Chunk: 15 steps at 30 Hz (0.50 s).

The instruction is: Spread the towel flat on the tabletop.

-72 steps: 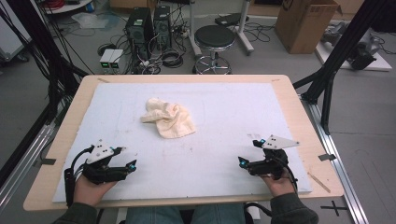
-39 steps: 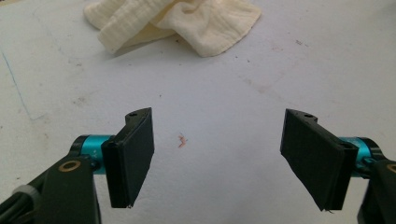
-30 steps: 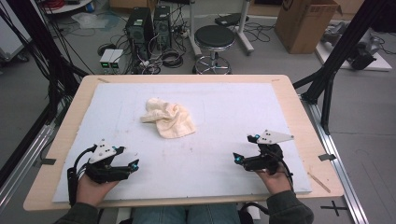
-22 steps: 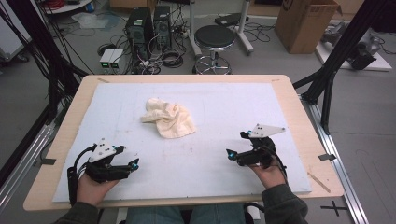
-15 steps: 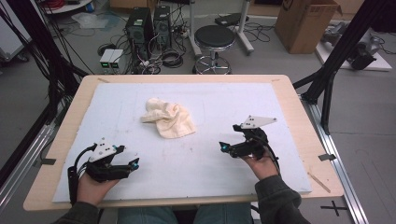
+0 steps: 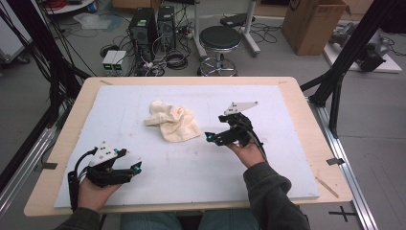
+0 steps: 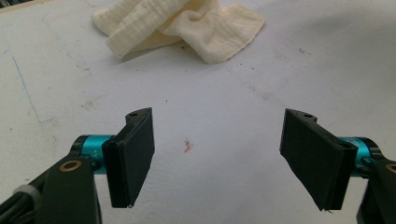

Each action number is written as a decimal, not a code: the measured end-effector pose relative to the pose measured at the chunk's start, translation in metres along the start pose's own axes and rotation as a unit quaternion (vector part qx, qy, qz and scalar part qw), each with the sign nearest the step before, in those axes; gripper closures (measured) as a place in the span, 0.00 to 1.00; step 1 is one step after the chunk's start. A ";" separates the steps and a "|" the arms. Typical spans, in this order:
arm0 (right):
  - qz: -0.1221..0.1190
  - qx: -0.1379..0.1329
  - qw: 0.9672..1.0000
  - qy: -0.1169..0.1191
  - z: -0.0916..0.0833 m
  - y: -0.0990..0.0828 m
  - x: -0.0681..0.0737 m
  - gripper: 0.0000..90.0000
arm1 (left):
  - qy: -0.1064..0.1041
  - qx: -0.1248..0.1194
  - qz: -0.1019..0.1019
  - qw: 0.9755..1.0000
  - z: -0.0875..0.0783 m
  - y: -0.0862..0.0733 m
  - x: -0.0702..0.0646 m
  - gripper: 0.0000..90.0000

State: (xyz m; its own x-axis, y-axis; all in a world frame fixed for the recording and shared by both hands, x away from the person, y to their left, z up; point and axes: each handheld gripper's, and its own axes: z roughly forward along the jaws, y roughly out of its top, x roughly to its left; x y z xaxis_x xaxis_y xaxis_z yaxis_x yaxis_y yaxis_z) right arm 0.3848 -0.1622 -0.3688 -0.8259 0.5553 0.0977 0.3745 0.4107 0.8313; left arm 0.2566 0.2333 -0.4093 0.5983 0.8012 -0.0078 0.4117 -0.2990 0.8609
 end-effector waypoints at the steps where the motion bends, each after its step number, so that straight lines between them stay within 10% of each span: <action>1: 0.000 0.000 1.000 0.000 0.000 0.000 0.000 0.11 | 0.000 0.000 0.000 1.000 0.000 0.000 0.000 0.30; 15: -0.009 0.004 1.000 0.013 0.044 0.042 0.002 0.18 | -0.001 0.000 0.002 1.000 -0.001 0.000 0.001 0.30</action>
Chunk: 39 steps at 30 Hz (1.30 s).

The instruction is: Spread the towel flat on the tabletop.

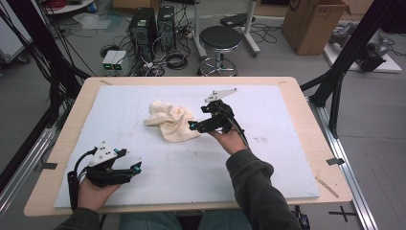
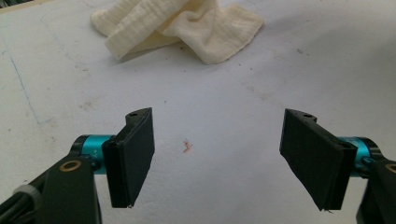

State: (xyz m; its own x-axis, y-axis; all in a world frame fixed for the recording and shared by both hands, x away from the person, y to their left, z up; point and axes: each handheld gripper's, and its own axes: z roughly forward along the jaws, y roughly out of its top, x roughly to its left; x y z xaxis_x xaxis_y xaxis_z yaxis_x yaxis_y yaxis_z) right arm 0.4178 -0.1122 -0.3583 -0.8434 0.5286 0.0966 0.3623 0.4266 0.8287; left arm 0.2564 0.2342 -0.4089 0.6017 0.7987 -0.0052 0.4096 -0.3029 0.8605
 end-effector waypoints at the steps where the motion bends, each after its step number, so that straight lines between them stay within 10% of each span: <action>1: 0.003 0.002 1.000 0.002 0.003 0.002 0.000 0.18 | 0.000 -0.002 -0.001 1.000 0.000 0.000 0.000 0.30; 19: -0.014 0.032 0.999 0.001 0.056 0.024 0.009 0.23 | 0.001 -0.003 -0.003 1.000 -0.001 0.000 0.002 0.30; 39: -0.017 0.085 0.996 -0.038 0.116 0.011 0.004 0.52 | -0.003 -0.006 -0.005 1.000 -0.001 0.000 0.003 0.30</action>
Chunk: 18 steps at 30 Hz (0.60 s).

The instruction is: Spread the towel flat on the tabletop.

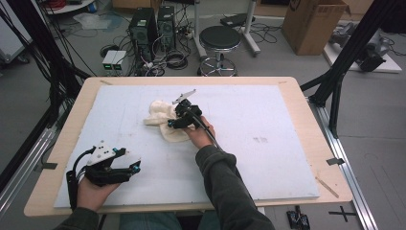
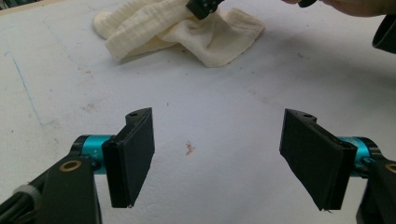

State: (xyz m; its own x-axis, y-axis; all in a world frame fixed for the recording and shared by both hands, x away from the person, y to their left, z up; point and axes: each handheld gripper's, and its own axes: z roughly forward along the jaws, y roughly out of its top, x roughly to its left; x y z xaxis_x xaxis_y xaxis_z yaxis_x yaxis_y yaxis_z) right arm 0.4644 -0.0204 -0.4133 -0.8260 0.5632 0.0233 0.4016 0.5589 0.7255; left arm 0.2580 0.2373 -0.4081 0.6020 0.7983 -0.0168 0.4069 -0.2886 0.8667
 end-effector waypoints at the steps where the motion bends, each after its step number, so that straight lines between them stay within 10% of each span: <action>1: 0.000 0.000 1.000 0.000 0.000 0.000 0.000 0.52 | 0.001 0.000 0.001 1.000 0.000 0.000 0.000 0.30; 18: 0.004 0.007 1.000 0.012 -0.005 -0.001 -0.006 0.88 | 0.000 0.001 0.000 1.000 0.000 0.000 0.000 0.30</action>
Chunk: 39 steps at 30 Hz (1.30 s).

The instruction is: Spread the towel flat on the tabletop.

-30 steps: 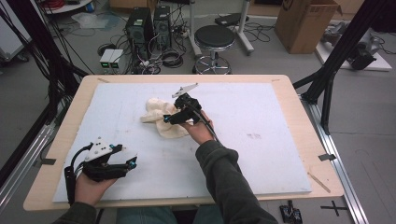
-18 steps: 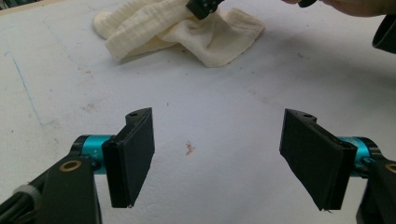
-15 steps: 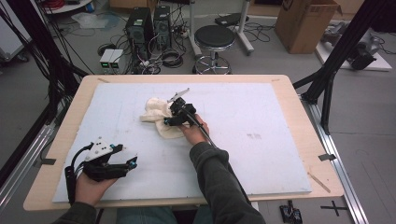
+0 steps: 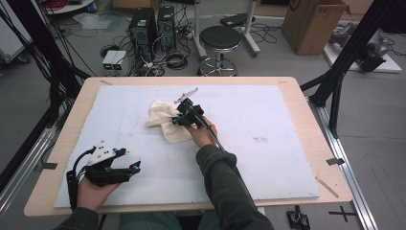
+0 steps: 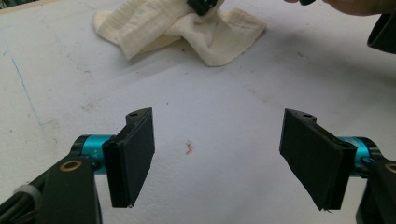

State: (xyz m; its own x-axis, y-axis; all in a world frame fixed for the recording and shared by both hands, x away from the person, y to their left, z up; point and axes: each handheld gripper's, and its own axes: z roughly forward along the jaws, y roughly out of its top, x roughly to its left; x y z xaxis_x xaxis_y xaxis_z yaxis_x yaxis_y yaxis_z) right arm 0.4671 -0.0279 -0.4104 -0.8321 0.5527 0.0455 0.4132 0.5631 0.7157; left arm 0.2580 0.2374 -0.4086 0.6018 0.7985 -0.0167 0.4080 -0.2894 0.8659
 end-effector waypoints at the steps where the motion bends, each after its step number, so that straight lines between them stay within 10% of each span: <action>1: 0.000 0.000 1.000 0.000 0.000 0.000 0.000 0.88 | 0.000 -0.001 0.000 1.000 0.000 0.000 0.000 0.30; 16: 0.008 -0.051 0.999 0.010 -0.066 -0.016 -0.008 0.89 | -0.001 0.000 0.000 1.000 0.001 0.000 -0.002 0.30; 39: -0.005 -0.046 0.999 -0.015 -0.160 -0.051 -0.001 0.88 | -0.002 -0.001 -0.001 1.000 0.002 -0.001 -0.005 0.30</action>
State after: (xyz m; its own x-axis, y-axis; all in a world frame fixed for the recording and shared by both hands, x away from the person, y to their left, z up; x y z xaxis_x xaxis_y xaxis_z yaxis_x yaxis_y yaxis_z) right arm 0.3882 -0.1556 -0.3357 -0.8237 0.5668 0.0182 0.3684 0.5104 0.7770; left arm 0.2557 0.2328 -0.4104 0.6037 0.7970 -0.0205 0.4083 -0.2869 0.8666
